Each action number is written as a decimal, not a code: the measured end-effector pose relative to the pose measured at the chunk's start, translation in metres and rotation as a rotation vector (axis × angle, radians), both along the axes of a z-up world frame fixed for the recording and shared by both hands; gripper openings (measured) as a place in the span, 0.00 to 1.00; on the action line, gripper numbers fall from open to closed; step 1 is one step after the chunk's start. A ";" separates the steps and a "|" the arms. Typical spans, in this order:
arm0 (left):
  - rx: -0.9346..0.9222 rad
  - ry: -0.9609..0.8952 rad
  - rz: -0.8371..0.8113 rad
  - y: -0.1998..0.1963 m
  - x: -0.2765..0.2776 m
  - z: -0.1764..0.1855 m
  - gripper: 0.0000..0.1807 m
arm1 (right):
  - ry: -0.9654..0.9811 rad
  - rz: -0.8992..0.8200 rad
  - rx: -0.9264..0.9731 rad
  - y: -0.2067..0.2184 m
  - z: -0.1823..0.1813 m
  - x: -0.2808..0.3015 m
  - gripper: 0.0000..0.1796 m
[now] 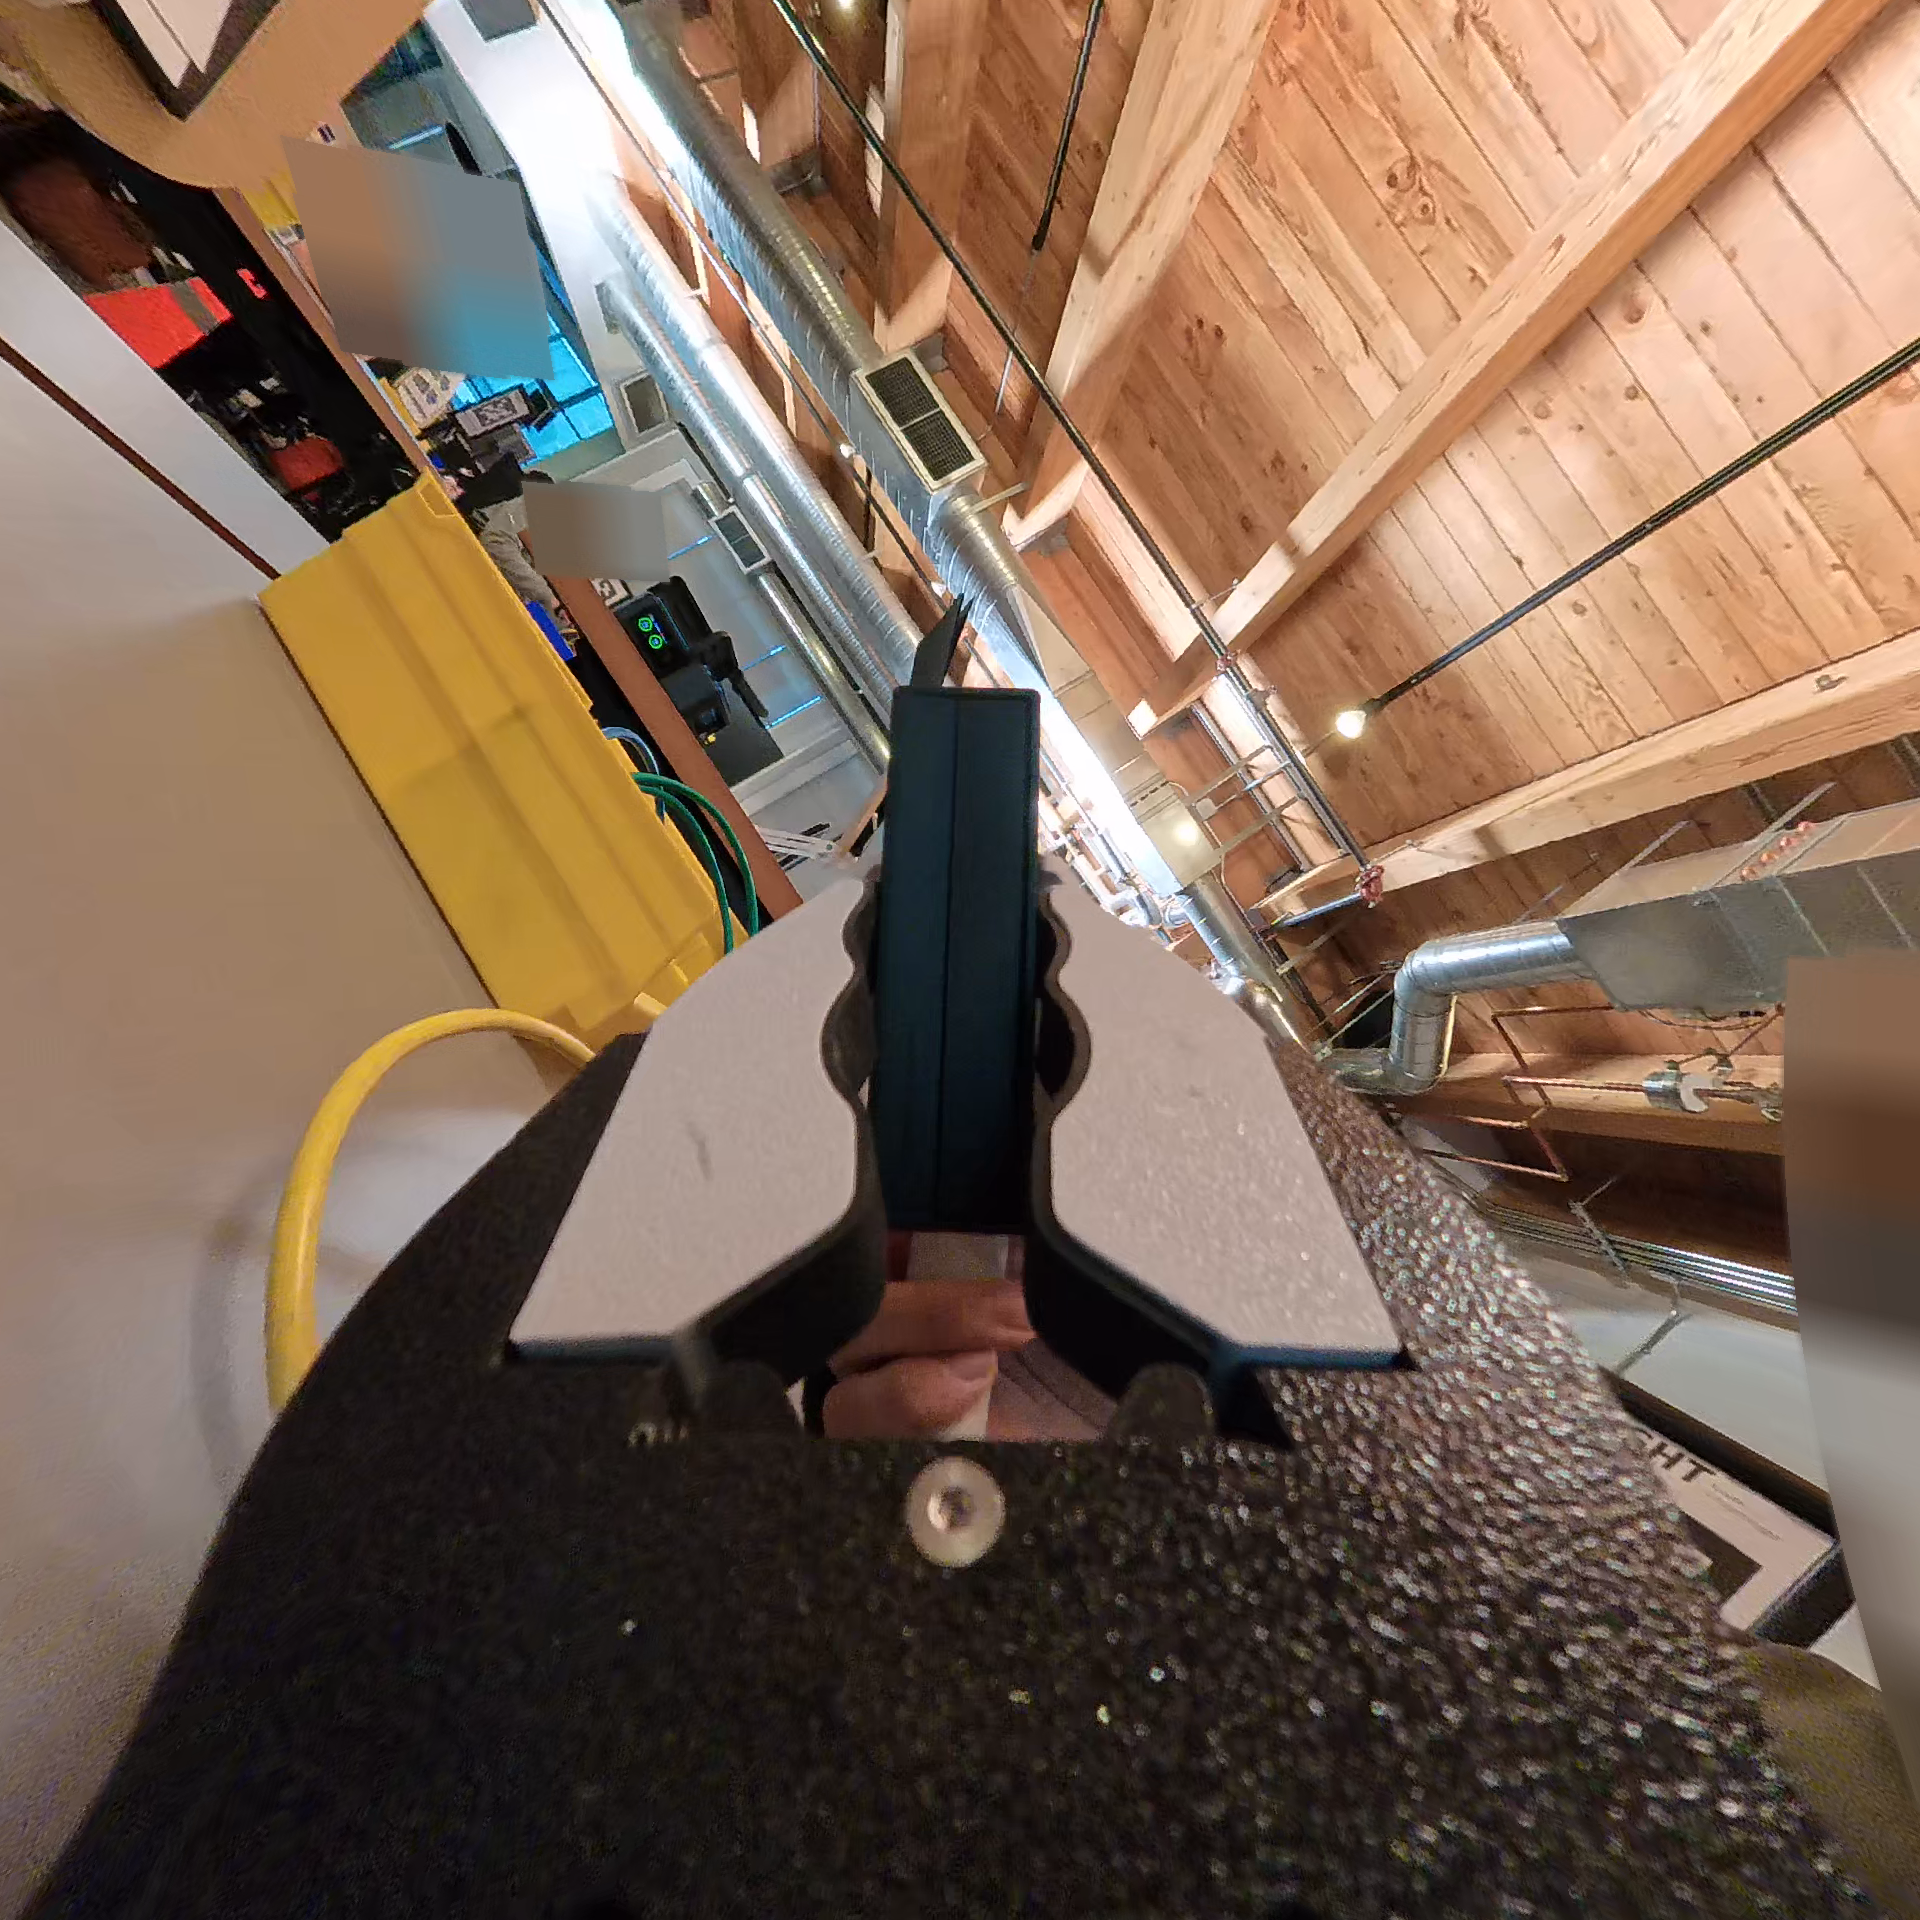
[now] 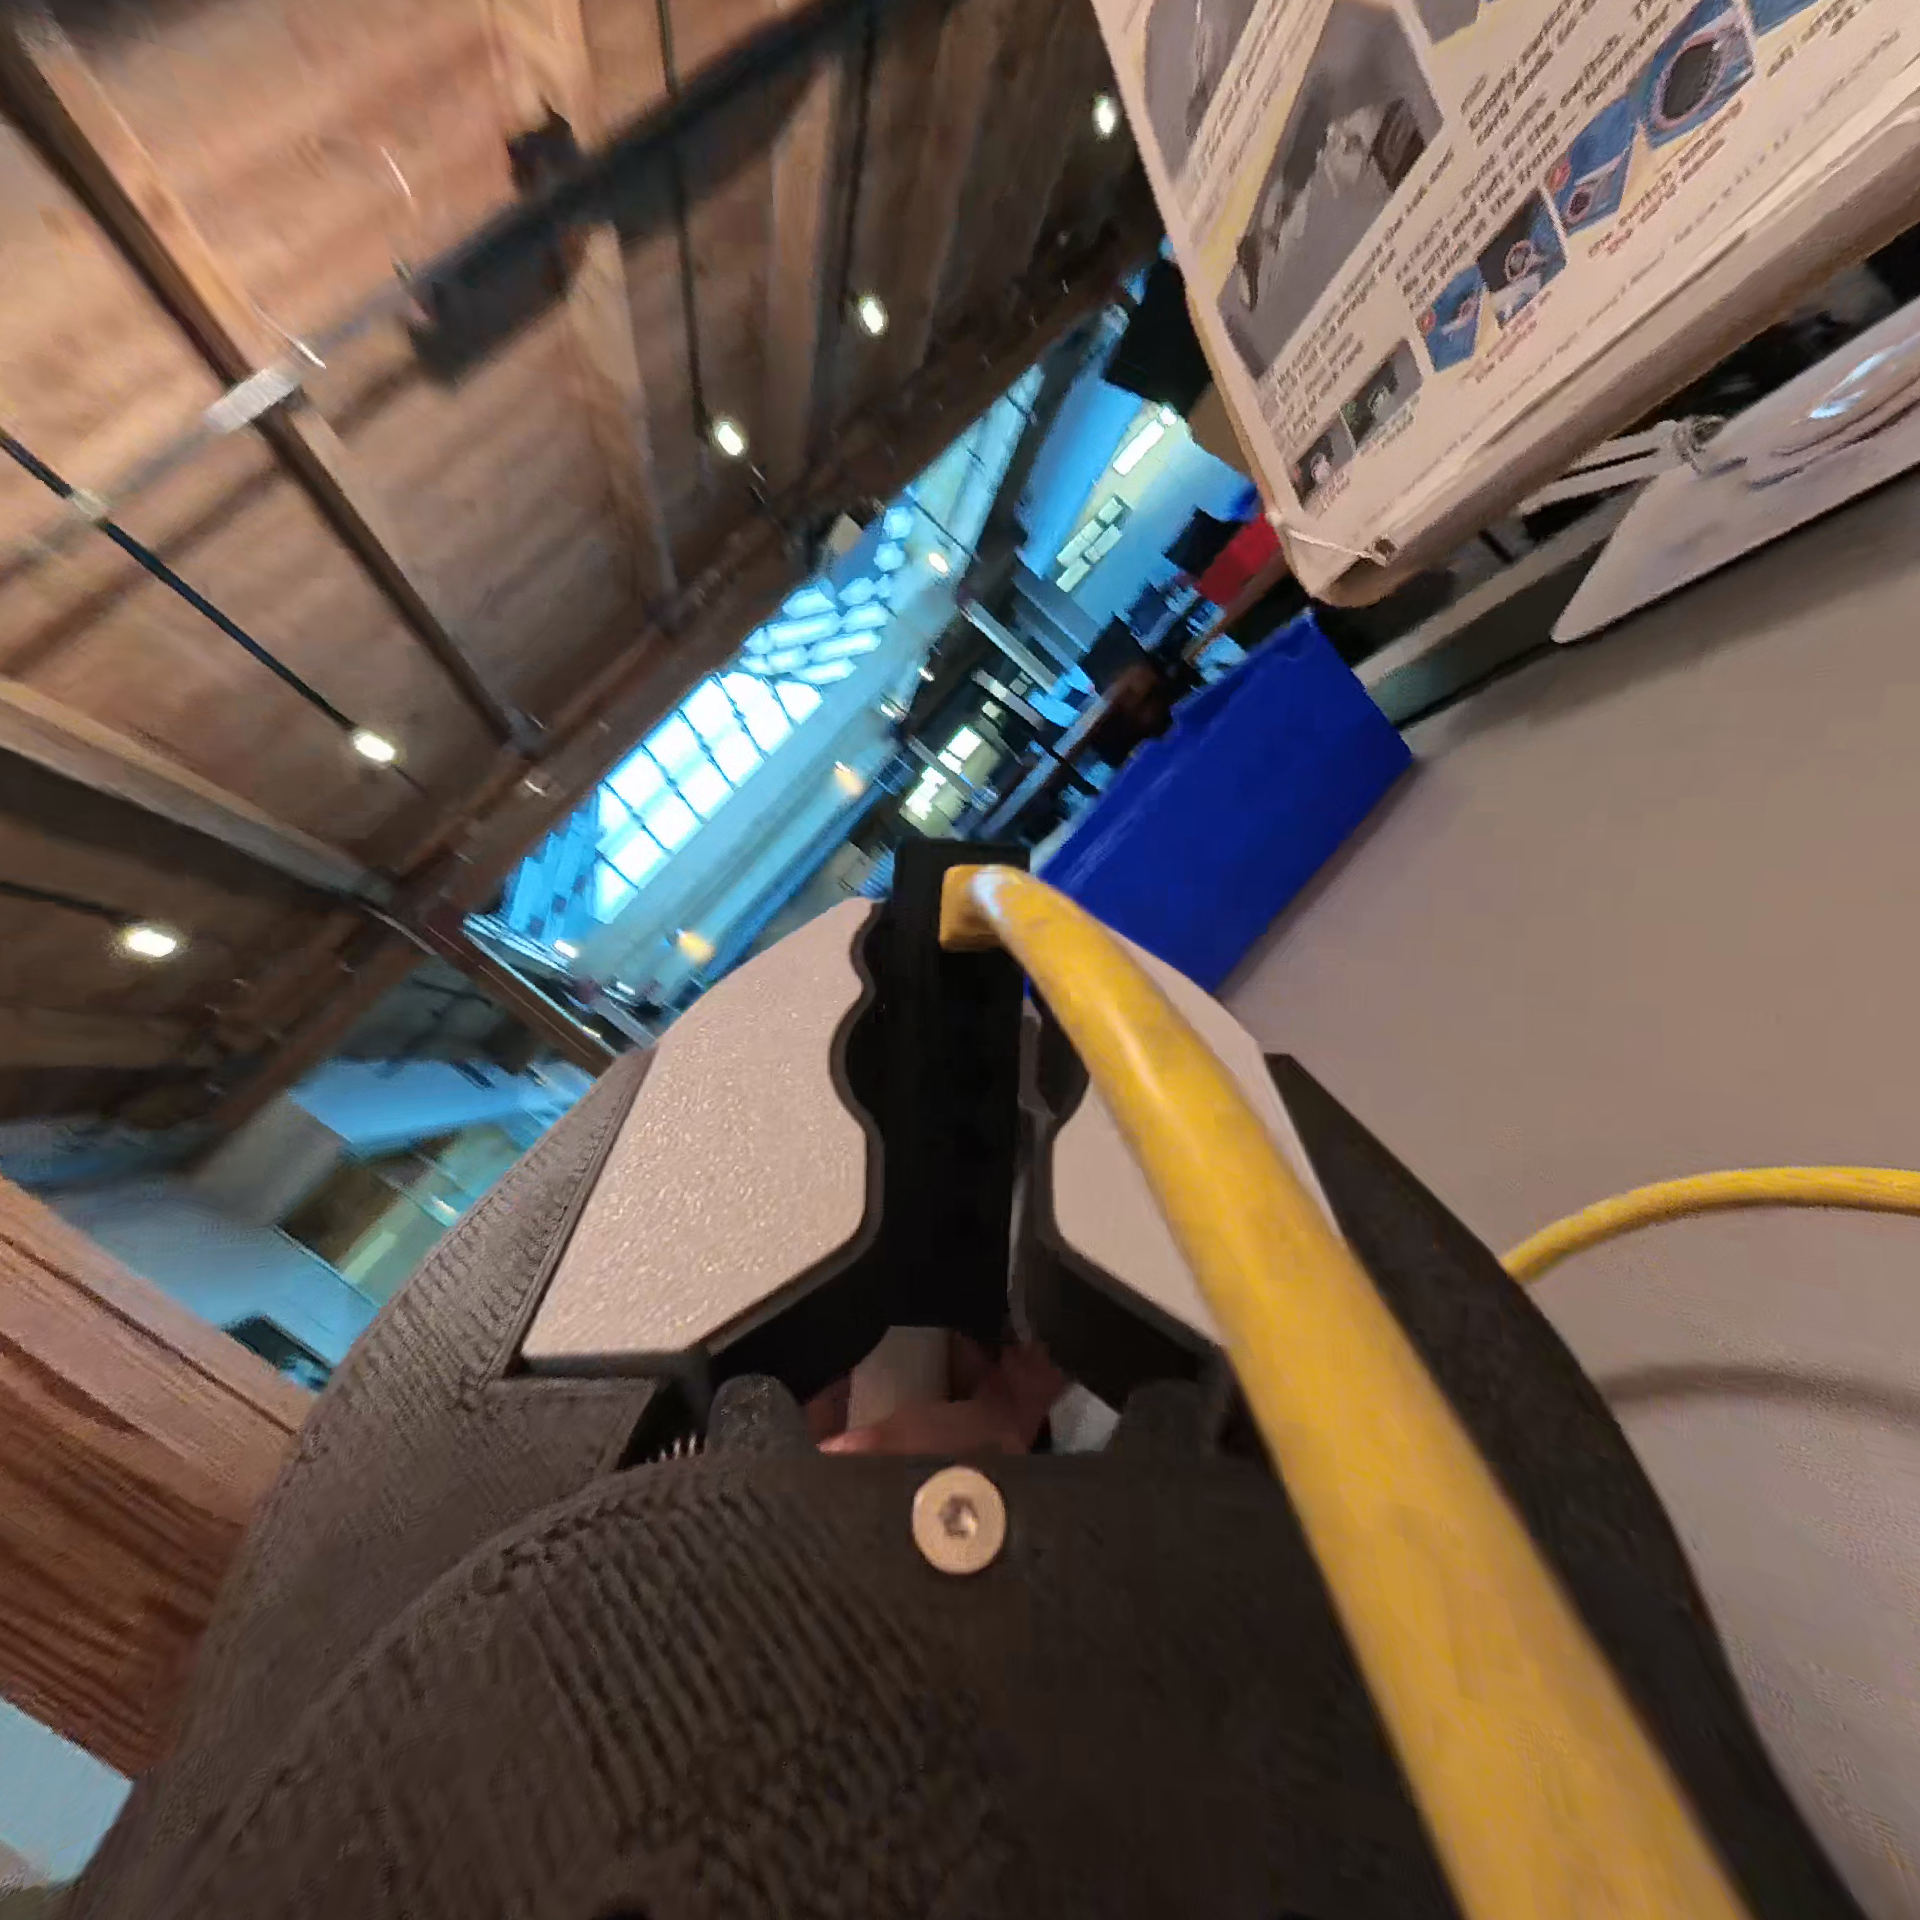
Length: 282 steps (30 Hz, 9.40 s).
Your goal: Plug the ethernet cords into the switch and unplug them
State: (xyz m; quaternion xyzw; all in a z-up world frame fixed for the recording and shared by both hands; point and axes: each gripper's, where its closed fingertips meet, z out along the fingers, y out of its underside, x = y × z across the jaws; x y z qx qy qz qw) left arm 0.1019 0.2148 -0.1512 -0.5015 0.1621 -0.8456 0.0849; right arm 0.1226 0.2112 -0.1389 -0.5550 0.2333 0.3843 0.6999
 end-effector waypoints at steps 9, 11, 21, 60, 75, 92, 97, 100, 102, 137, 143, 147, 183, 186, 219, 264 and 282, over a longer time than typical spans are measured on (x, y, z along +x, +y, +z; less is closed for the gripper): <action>0.031 0.077 0.092 -0.003 0.006 -0.006 0.16 | 0.178 -0.017 0.123 -0.007 -0.008 0.010 0.14; 0.029 0.099 0.128 -0.001 0.007 -0.007 0.15 | 0.206 -0.023 0.123 -0.005 -0.011 0.011 0.14; 0.207 0.182 -0.031 -0.011 0.002 -0.018 0.15 | 0.150 0.184 0.000 -0.002 -0.014 0.006 0.13; 0.673 0.454 -0.857 -0.038 0.000 -0.021 0.16 | -0.507 0.417 -0.278 -0.019 -0.027 0.008 0.30; 1.253 0.164 -0.184 -0.016 0.025 0.006 0.35 | -0.005 0.364 0.022 -0.013 -0.001 0.039 0.16; 1.510 0.017 0.502 -0.009 0.021 0.010 0.30 | 0.255 0.421 0.035 0.007 -0.009 0.008 0.15; 1.521 0.093 0.564 0.002 0.016 0.008 0.49 | 0.279 0.334 0.045 0.004 -0.006 0.027 0.15; 1.509 0.124 0.570 0.006 0.018 -0.001 0.47 | 0.282 0.330 0.034 0.004 -0.005 0.022 0.15; 1.499 0.131 0.545 0.005 0.021 -0.006 0.40 | 0.292 0.342 0.036 0.006 -0.004 0.015 0.15; 1.371 0.118 0.287 0.026 0.024 -0.020 0.40 | 0.120 0.773 -0.206 -0.007 -0.035 -0.002 0.26; 1.416 0.128 0.274 0.028 0.026 -0.025 0.40 | 0.138 0.788 -0.235 0.006 -0.035 0.004 0.11; 1.428 0.164 0.282 0.033 0.029 -0.030 0.40 | 0.149 0.790 -0.261 0.011 -0.041 0.008 0.10; 1.493 0.308 0.426 0.061 0.021 -0.048 0.40 | 0.036 0.849 -0.316 0.038 -0.060 0.008 0.08; 1.512 0.276 0.380 0.058 0.020 -0.050 0.40 | 0.038 0.816 -0.293 0.034 -0.062 0.006 0.08; 1.627 0.027 0.202 0.048 0.040 -0.052 0.40 | 0.105 0.616 -0.118 0.022 -0.065 0.016 0.07; 1.276 0.246 0.443 0.117 0.028 -0.042 0.40 | -0.577 -0.281 -0.244 -0.156 0.093 0.341 0.07; 1.288 0.267 0.367 0.107 0.030 -0.048 0.40 | -0.942 -0.567 -1.007 -0.148 0.028 0.328 0.61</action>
